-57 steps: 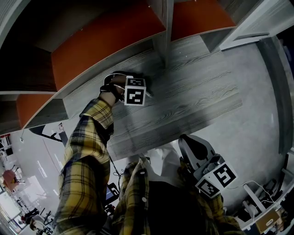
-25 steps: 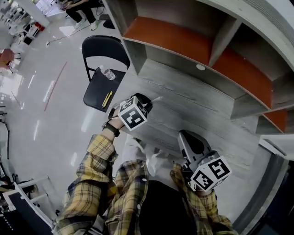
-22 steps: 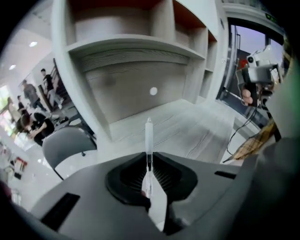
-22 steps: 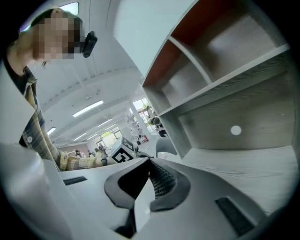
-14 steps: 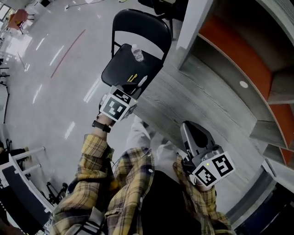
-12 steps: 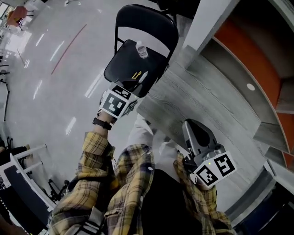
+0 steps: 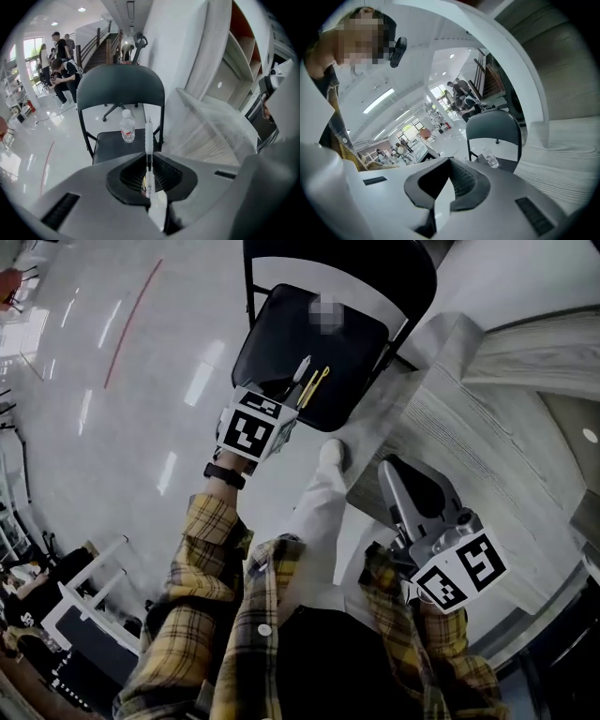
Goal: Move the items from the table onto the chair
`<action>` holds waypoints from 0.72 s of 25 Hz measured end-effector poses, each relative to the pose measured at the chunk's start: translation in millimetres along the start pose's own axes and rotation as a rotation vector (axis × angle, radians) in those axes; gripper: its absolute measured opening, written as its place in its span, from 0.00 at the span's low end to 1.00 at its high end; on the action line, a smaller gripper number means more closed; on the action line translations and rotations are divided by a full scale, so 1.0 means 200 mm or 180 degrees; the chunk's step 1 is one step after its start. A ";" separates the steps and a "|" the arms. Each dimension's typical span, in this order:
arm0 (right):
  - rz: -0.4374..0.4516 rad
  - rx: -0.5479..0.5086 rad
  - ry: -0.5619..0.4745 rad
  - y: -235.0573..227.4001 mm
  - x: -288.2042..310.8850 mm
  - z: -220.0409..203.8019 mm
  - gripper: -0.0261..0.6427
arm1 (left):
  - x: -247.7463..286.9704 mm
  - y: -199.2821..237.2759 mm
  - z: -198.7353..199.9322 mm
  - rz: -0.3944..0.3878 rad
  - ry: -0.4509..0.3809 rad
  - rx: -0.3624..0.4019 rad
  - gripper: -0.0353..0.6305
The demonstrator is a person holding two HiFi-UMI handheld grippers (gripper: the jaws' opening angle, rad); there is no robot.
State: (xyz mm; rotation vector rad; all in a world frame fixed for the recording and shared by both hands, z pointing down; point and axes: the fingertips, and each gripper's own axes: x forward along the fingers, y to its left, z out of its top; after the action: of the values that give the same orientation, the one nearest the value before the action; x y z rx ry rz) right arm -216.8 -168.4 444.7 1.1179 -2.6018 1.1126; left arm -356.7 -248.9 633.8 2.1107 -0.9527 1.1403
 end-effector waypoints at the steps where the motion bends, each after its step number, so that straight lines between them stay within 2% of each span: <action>1: -0.0001 0.0008 0.0022 -0.01 0.06 -0.02 0.07 | 0.06 0.05 -0.03 -0.0010 0.0018 -0.0021 0.12; 5: -0.0006 0.0030 0.0107 -0.05 0.26 -0.08 0.07 | 0.31 0.20 -0.17 -0.0012 0.0124 -0.0058 0.12; 11: -0.0049 0.0132 0.0149 -0.17 0.43 -0.18 0.07 | 0.67 0.32 -0.46 0.0001 0.0342 -0.0224 0.12; 18: -0.0050 0.0223 0.0160 -0.22 0.50 -0.28 0.07 | 0.88 0.40 -0.67 0.0103 0.0438 -0.0440 0.12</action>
State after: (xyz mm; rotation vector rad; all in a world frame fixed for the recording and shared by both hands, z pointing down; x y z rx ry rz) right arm -270.5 -211.4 545.8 1.1068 -2.5300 1.2212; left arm -414.6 -254.0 861.1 1.8886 -0.9754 1.1839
